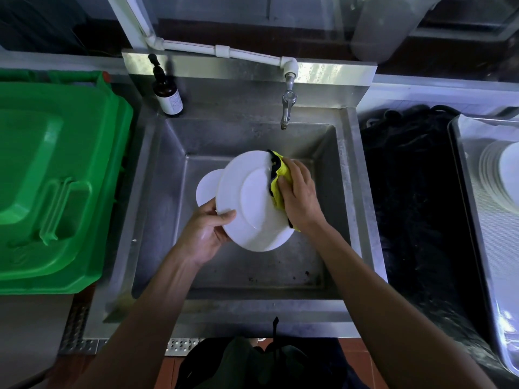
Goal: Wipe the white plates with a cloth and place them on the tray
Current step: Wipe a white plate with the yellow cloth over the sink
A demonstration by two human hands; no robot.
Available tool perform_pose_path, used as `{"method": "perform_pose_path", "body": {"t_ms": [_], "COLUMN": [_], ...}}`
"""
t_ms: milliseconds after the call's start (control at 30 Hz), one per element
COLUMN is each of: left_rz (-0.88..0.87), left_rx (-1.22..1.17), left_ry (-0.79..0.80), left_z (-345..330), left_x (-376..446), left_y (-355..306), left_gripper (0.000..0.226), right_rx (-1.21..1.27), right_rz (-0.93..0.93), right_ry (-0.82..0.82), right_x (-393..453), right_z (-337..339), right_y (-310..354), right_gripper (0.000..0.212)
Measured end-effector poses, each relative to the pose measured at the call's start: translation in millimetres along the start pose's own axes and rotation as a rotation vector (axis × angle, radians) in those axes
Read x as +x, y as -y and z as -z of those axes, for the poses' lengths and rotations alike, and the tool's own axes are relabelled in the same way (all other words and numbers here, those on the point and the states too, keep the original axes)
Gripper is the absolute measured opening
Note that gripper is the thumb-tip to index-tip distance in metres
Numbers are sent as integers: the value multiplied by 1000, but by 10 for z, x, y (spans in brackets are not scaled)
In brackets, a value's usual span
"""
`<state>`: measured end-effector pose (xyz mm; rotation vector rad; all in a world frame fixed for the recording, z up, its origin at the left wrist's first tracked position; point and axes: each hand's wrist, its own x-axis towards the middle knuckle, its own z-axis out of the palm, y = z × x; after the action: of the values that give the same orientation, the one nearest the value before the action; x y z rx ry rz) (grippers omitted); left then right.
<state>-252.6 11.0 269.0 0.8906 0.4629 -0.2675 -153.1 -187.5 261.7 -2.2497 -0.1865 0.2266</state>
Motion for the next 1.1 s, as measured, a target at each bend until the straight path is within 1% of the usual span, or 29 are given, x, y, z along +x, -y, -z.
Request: {"method": "perform_pose_path", "body": {"t_ms": [100,267,467,667,767,900,1100], "left_rz": [46,51,50,20,19,31,10], "left_rx": [71,153,168,183,169,158,117], "left_ry": [-19,-4,3,11,26,36,21], "left_z": [-32,-77,-125,-143,-134,-142,-167], "left_x": [-5,5,12,23,14,-1,-15], "left_y": [30,-2,23,56,69,61,-11], "left_gripper": [42,45,42,32,32,33,44], "right_rx": [-90,-215,-307,-323,-319,-338,-351], "right_rz": [72,202,346,393,411,400,385], "right_ry": [21,69,95,150,164,142,69], "right_x": [56,24,-152,-342,-412,-388,-190], "right_z": [34,9,-77,-136,-157,-158,-150], "right_y": [53,171,287,339,319,291,332], "right_gripper": [46,45,46,49,48,50,49]}}
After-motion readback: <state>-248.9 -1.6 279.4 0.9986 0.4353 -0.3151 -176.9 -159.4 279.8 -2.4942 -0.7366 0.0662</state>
